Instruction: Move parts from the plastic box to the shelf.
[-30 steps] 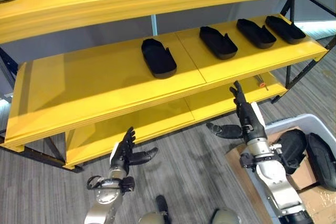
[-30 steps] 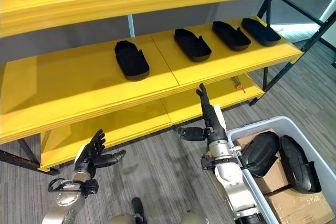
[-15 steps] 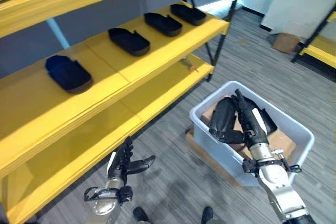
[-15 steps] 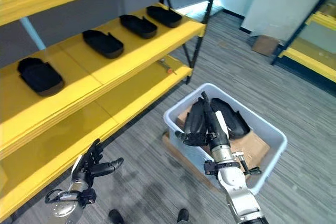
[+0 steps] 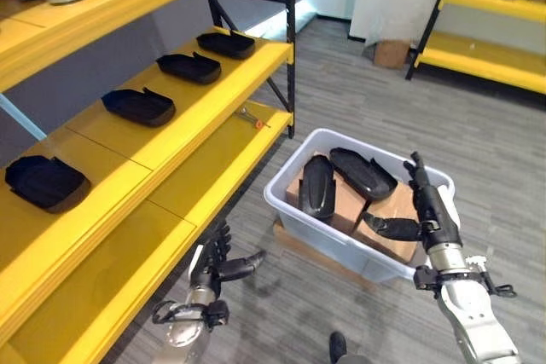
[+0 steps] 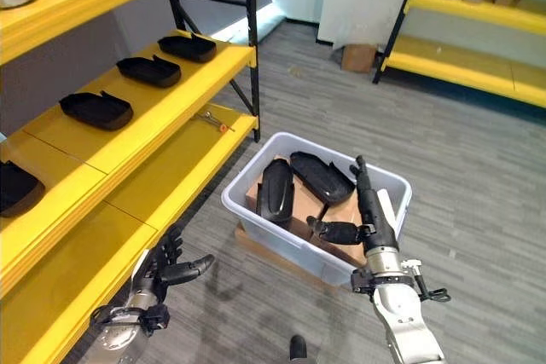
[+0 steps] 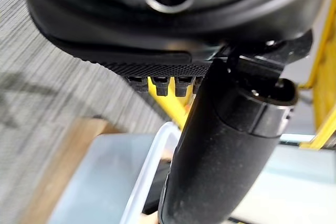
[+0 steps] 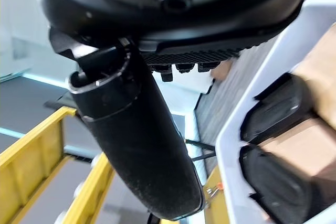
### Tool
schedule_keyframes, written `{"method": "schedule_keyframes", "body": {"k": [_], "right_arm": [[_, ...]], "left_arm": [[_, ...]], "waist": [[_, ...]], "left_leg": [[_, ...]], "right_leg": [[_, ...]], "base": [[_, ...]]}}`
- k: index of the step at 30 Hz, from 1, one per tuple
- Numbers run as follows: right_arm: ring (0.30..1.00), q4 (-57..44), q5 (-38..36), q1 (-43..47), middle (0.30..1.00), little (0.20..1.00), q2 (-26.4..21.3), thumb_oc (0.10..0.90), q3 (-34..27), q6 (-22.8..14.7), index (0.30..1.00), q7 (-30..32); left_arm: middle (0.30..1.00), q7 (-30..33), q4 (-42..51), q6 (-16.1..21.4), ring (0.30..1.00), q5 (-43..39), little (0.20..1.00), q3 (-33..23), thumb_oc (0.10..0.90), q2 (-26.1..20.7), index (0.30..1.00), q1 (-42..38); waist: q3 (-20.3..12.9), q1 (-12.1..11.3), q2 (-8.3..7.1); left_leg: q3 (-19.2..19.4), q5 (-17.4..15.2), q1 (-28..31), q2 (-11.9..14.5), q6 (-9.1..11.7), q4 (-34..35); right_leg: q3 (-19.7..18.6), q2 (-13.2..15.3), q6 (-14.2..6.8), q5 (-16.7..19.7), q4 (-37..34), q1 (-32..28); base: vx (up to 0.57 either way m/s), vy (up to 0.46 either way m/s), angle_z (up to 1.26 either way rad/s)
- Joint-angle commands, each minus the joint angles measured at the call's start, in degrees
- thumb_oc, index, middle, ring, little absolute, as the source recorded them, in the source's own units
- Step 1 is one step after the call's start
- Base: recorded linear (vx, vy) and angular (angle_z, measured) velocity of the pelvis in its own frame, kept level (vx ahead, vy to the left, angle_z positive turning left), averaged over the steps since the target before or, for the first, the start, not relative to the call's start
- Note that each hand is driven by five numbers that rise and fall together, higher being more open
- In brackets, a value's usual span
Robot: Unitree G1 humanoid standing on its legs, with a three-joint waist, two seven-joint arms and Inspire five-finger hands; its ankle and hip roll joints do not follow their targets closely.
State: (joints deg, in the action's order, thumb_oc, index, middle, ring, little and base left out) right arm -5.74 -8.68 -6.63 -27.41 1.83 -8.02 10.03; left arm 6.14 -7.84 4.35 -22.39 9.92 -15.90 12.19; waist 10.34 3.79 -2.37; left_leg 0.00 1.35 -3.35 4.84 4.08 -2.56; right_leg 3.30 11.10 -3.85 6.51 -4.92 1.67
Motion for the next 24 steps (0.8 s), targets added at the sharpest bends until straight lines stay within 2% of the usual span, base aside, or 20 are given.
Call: {"method": "schedule_keyframes", "body": {"k": [1, 2, 3, 4, 7, 9, 11, 13, 14, 17, 21, 23, 24], "right_arm": [[1.0, -3.3, -0.7, 6.5, 1.0, 1.0, -0.1, 0.9, -1.7, -7.4, 1.0, 0.7], [1.0, -3.2, -0.7, 6.6, 1.0, 1.0, 0.0, 0.9, -1.7, -7.4, 1.0, 0.7], [1.0, -3.1, -0.8, 7.1, 1.0, 1.0, 0.1, 0.9, -1.3, -7.4, 1.0, 0.7], [1.0, -3.2, -0.9, 7.3, 1.0, 1.0, 0.1, 0.9, -1.1, -7.3, 1.0, 0.4], [1.0, -3.2, -1.2, 7.0, 1.0, 1.0, 0.5, 0.9, -0.6, -7.1, 1.0, -0.9], [1.0, -3.7, -1.4, 5.6, 1.0, 1.0, 1.1, 0.9, -1.0, -6.8, 1.0, -1.6], [1.0, -4.1, -1.3, 5.4, 1.0, 1.0, 1.9, 0.9, -0.5, -6.2, 1.0, -2.1], [1.0, -4.0, -0.9, 6.1, 1.0, 1.0, 2.2, 0.9, 0.1, -5.8, 1.0, -2.2], [1.0, -4.0, -0.9, 6.2, 1.0, 1.0, 2.3, 0.9, 0.1, -5.8, 1.0, -2.2], [1.0, -3.5, -0.2, 8.0, 1.0, 1.0, 3.0, 0.9, 1.8, -5.3, 1.0, -2.1], [1.0, -3.4, 0.4, 9.0, 1.0, 1.0, 3.3, 0.9, 3.0, -5.0, 1.0, -2.3], [1.0, -3.4, 1.0, 9.2, 1.0, 1.0, 3.5, 0.9, 3.7, -4.9, 1.0, -2.6], [1.0, -3.3, 1.2, 8.7, 1.0, 1.0, 3.7, 0.9, 4.2, -4.7, 1.0, -3.1]], "left_arm": [[1.0, -0.2, 6.0, 6.6, 1.0, -1.6, 1.0, -3.0, 0.9, -2.8, 1.0, -1.3], [1.0, -0.2, 6.0, 6.6, 1.0, -1.6, 1.0, -3.0, 0.9, -2.8, 1.0, -1.3], [1.0, 0.0, 5.6, 6.5, 1.0, -1.3, 1.0, -2.7, 0.9, -3.0, 1.0, -1.9], [1.0, 0.0, 5.3, 6.6, 1.0, -1.2, 1.0, -2.7, 0.9, -3.0, 1.0, -2.4], [1.0, -0.3, 5.1, 6.8, 1.0, -1.6, 1.0, -2.5, 0.9, -2.6, 1.0, -2.5], [1.0, -0.5, 5.3, 7.2, 1.0, -2.0, 1.0, -1.8, 0.9, -2.7, 1.0, -2.9], [1.0, -0.3, 5.4, 7.1, 1.0, -2.0, 1.0, -1.6, 0.9, -4.1, 1.0, -3.2], [1.0, 0.2, 5.9, 7.1, 1.0, -1.7, 1.0, -1.9, 0.9, -5.3, 1.0, -3.4], [1.0, 0.2, 5.9, 7.1, 1.0, -1.7, 1.0, -1.9, 0.9, -5.3, 1.0, -3.4], [1.0, 1.8, 6.2, 7.2, 1.0, -1.4, 1.0, -2.6, 0.9, -6.6, 1.0, -4.3], [1.0, 2.6, 6.2, 7.0, 1.0, -1.2, 1.0, -3.2, 0.9, -7.1, 1.0, -4.8], [1.0, 2.8, 6.4, 7.0, 1.0, -0.9, 1.0, -3.4, 0.9, -7.4, 1.0, -5.1], [1.0, 2.6, 6.1, 6.7, 1.0, -0.2, 1.0, -3.1, 0.9, -7.6, 1.0, -5.2]], "waist": [[1.4, -3.1, -0.08], [1.3, -3.1, -0.11], [1.5, -3.8, 0.23], [1.6, -3.9, 0.52], [0.6, -3.8, 1.13], [0.0, -3.6, 0.73], [-1.0, -3.2, -0.23], [-1.6, -3.0, -0.69], [-1.6, -3.2, -0.81], [-2.1, -3.0, -1.6], [-2.0, -3.2, -2.16], [-1.4, -3.3, -2.26], [-0.7, -3.0, -2.16]], "left_leg": [[-4.2, 8.1, -9.1, 0.9, 1.5, 3.6], [-4.2, 8.3, -8.9, 0.9, 1.5, 4.0], [-8.3, 9.3, -10.3, 0.6, 2.5, 6.9], [-9.5, 9.7, -10.4, 0.6, 2.7, 7.2], [-10.0, 9.7, -8.9, 1.4, 2.5, 7.5], [-7.4, 9.2, -8.0, 0.7, 2.0, 6.8], [-4.5, 7.1, -6.7, -0.4, -0.1, 6.1], [-2.0, 5.7, -6.0, -1.3, -1.5, 5.8], [-1.8, 5.6, -5.9, -1.3, -1.6, 5.8], [1.9, 3.9, -4.9, -2.6, -3.2, 5.9], [3.7, 2.3, -4.2, -3.5, -4.2, 5.6], [4.4, 1.3, -3.6, -4.0, -4.9, 5.3], [5.0, 0.5, -2.4, -4.4, -5.5, 5.2]], "right_leg": [[1.1, -7.7, -0.6, -8.4, 2.8, -4.5], [1.1, -7.7, -0.6, -8.4, 2.8, -4.5], [-1.1, -8.3, -0.8, -8.8, 2.3, -5.0], [-2.4, -8.6, -0.8, -9.2, 2.3, -5.3], [-4.3, -8.7, -1.2, -10.0, 2.1, -6.3], [-5.4, -6.6, -2.0, -10.0, 2.2, -7.2], [-8.1, -4.3, -3.7, -9.6, 3.3, -6.3], [-9.1, -2.4, -5.2, -8.8, 4.2, -5.1], [-9.3, -2.3, -5.2, -8.8, 4.2, -5.0], [-10.0, 0.2, -7.7, -5.2, 5.2, -2.3], [-9.7, 1.6, -8.7, -2.8, 6.1, -0.8], [-8.5, 2.1, -9.3, -1.1, 9.0, 0.6], [-7.9, 2.1, -9.5, 1.2, 13.5, 2.5]], "base": [[0.18, 0.083, -0.76], [0.22, 0.114, -0.8], [0.19, 0.118, -0.6], [0.18, 0.12, -0.49], [0.17, 0.197, -0.41], [0.27, 0.325, -0.5], [0.27, 0.335, -0.63], [0.18, 0.26, -0.51], [0.12, 0.176, -0.72], [0.13, 0.215, -0.64], [0.08, 0.113, -0.53], [0.09, 0.118, -0.34], [0.09, 0.115, -0.4]]}}
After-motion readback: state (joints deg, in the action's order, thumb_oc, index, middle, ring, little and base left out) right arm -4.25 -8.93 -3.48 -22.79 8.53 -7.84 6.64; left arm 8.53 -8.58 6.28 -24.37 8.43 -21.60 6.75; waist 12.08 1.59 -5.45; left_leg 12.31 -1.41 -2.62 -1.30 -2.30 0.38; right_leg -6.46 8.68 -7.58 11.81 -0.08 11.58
